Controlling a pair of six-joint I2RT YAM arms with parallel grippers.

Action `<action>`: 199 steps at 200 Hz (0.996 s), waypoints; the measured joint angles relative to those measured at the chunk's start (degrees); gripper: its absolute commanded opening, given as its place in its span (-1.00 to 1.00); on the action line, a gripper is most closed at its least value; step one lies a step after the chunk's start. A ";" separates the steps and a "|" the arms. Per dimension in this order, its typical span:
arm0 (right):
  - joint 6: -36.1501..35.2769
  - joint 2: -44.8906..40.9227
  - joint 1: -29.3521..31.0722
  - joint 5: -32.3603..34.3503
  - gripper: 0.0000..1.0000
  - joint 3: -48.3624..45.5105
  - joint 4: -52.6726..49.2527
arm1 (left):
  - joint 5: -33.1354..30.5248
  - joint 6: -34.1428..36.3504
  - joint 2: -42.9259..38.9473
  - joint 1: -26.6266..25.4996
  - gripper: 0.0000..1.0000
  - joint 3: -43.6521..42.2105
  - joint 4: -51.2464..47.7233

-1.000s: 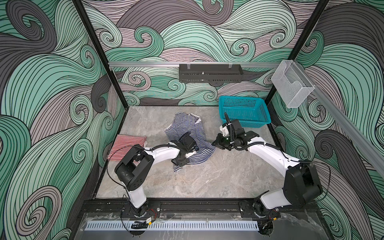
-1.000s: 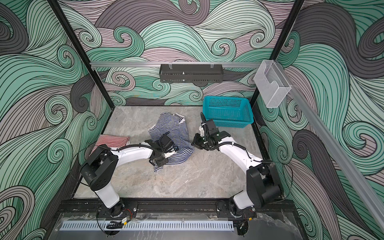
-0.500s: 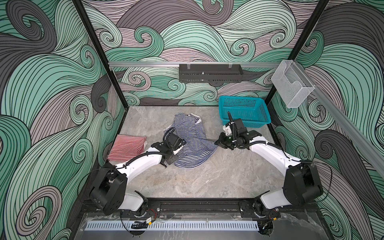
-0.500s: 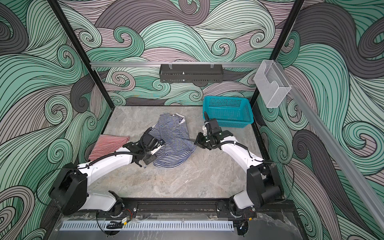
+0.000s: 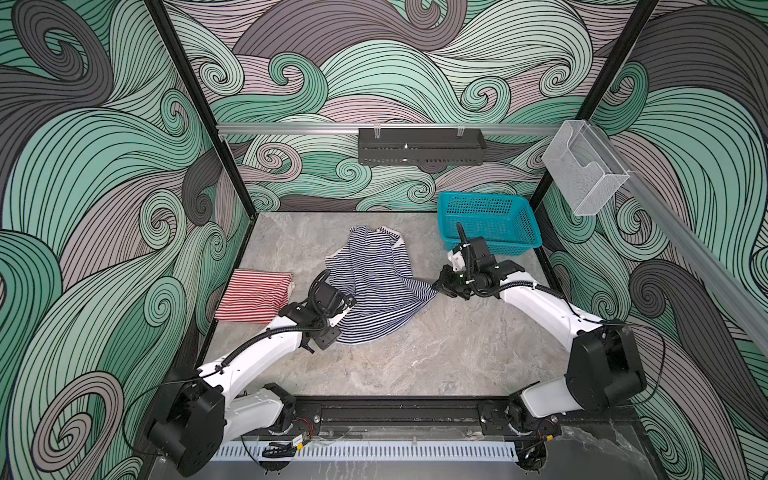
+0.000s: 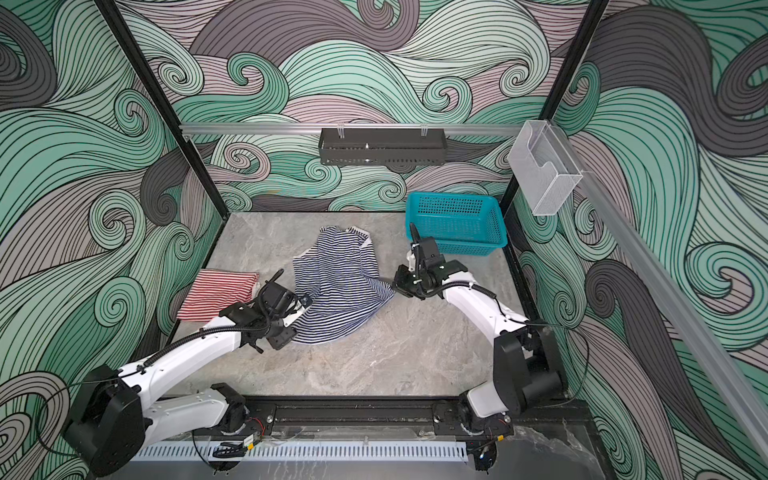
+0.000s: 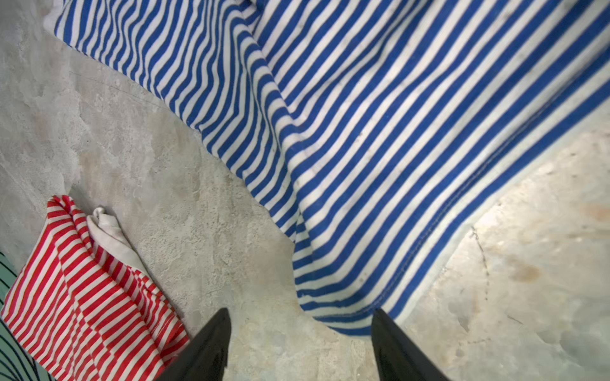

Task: Fold and stack the tank tops

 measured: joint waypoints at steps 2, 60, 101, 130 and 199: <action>-0.09 0.00 -0.02 0.09 -1.00 0.00 -0.04 | 0.04 0.07 0.04 0.02 0.38 -0.15 -0.04; -1.86 0.63 -0.15 2.95 -1.00 -0.37 -2.36 | 1.09 1.77 2.40 6.23 0.32 -2.69 1.20; -2.43 0.72 -0.63 3.82 -1.00 -2.71 -2.69 | 4.55 2.78 1.68 9.53 0.34 -2.34 1.44; -2.62 1.46 -0.83 3.87 -1.00 -2.91 -2.80 | 5.01 3.50 6.29 10.60 0.30 -0.59 1.22; -2.71 2.08 -0.85 3.85 -1.00 -3.19 -2.29 | 5.81 5.49 17.38 10.99 0.21 4.11 0.52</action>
